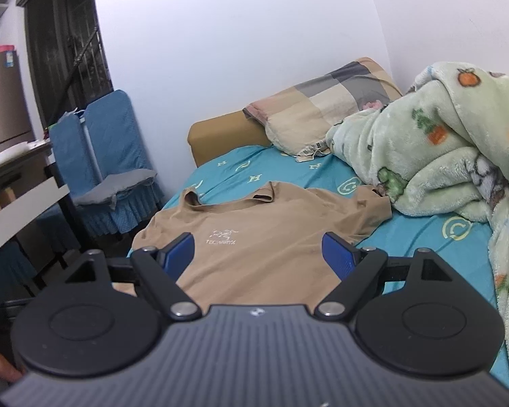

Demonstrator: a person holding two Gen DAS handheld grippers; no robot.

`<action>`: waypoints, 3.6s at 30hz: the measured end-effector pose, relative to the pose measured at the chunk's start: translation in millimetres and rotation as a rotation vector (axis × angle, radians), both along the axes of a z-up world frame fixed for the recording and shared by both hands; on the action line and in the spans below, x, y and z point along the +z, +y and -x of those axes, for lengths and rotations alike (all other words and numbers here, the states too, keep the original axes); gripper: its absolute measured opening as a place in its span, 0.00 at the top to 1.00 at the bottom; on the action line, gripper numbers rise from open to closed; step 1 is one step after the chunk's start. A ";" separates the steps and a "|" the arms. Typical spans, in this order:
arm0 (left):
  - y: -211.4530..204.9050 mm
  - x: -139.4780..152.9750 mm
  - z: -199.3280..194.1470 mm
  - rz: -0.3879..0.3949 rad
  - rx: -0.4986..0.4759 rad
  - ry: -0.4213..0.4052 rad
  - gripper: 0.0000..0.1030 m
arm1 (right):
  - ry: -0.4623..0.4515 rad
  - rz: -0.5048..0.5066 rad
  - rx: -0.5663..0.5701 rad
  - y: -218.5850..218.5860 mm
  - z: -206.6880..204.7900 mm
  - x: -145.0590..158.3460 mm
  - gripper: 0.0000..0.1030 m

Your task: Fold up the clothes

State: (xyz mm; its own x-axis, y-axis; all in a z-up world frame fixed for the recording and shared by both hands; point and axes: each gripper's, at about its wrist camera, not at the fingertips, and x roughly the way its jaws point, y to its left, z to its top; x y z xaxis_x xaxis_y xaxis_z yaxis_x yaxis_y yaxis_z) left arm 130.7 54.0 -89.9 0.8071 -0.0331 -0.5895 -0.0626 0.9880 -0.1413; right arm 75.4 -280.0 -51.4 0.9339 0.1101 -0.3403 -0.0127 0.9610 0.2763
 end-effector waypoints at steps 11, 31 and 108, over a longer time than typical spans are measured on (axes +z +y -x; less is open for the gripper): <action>35.4 -28.4 -141.0 0.111 0.150 0.023 0.04 | 0.092 -0.057 -0.006 -11.0 -38.6 -25.7 0.19; 55.0 -89.4 -319.7 0.027 0.225 0.018 0.94 | 0.291 -0.108 -0.006 -4.3 -119.0 -93.2 0.19; 182.4 -46.1 -142.9 0.279 0.057 0.285 0.46 | 0.320 -0.026 -0.019 8.4 -127.2 -103.1 0.19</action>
